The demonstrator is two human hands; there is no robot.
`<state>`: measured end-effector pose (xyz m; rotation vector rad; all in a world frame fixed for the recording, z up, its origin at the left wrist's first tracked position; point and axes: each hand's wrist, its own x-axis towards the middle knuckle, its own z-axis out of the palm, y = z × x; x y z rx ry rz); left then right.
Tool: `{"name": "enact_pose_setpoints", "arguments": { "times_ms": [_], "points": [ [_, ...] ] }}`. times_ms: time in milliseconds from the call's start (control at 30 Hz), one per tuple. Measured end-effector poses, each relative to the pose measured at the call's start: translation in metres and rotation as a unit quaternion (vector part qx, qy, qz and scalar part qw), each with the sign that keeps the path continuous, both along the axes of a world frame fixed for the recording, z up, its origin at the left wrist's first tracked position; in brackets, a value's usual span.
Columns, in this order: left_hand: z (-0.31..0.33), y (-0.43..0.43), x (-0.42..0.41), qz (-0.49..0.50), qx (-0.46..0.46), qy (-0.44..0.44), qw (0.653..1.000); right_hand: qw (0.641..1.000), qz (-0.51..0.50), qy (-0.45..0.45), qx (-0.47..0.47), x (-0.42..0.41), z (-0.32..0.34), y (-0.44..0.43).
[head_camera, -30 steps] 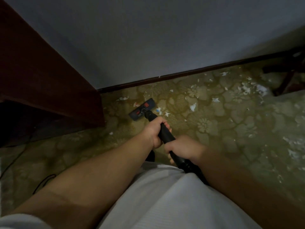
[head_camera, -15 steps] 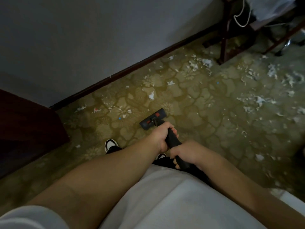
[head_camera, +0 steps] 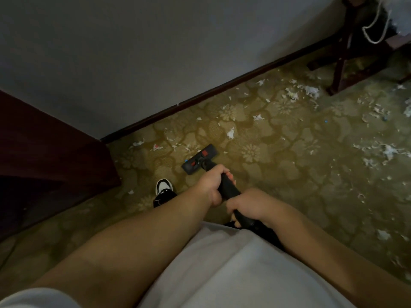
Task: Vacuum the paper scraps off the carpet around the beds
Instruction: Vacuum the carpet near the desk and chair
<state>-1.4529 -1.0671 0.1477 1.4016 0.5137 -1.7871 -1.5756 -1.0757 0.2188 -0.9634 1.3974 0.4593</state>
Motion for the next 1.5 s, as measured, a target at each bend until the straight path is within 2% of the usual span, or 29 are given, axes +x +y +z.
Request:
{"name": "enact_pose_setpoints", "arguments": {
  "times_ms": [433, 767, 967, 1133, 1300, 1500],
  "points": [
    [-0.002, 0.022, 0.276, 0.095, 0.020, -0.024, 0.995, 0.993, 0.114, -0.019, 0.022, 0.276, -0.009, -0.010],
    [0.001, 0.043, 0.370, 0.172, 0.021, -0.051, 0.984, 0.982, 0.174, -0.062, 0.033, 0.376, -0.010, -0.005],
    [0.002, 0.037, 0.358, 0.157, 0.009, -0.057, 0.986, 0.986, 0.152, -0.061, 0.025, 0.364, -0.008, -0.006],
    [0.003, 0.022, 0.318, 0.090, 0.008, -0.057, 0.994, 0.994, 0.094, -0.050, 0.020, 0.318, -0.006, -0.008],
    [0.006, 0.004, 0.244, 0.029, 0.001, -0.052, 0.998, 0.998, 0.042, -0.041, 0.001, 0.242, -0.007, -0.008],
    [0.009, -0.006, 0.116, -0.018, -0.015, -0.040, 0.999, 1.000, -0.016, -0.023, -0.011, 0.116, -0.002, -0.001]
  ]
}}
